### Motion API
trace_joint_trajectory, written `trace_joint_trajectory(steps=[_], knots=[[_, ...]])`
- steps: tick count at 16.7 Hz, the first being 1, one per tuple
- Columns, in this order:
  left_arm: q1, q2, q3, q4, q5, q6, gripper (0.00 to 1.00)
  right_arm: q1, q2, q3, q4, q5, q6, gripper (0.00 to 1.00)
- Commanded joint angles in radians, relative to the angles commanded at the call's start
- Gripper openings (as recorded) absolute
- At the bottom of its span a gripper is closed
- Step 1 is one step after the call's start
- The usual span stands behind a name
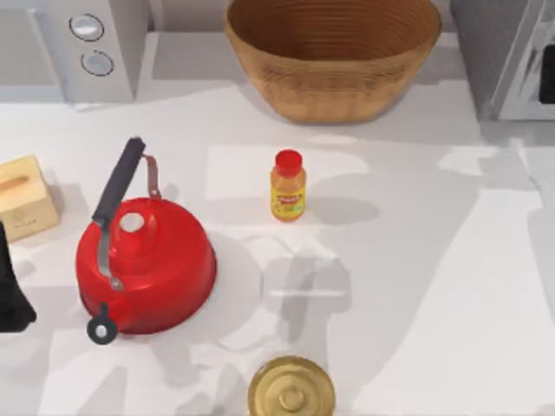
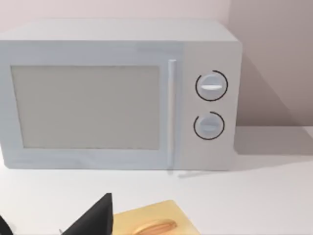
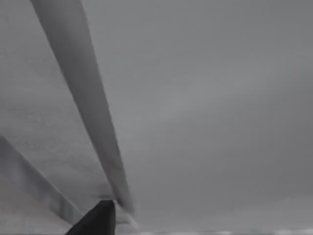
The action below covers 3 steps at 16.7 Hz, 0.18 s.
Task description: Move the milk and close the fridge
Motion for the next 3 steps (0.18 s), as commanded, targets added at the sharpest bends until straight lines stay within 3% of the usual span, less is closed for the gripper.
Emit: trace_joint_trajectory(steps=[3], knots=[[0.000,0.000,0.000,0.000,0.000,0.000,1.00,0.002,0.040,0.042,-0.013,0.000,0.001,1.00]])
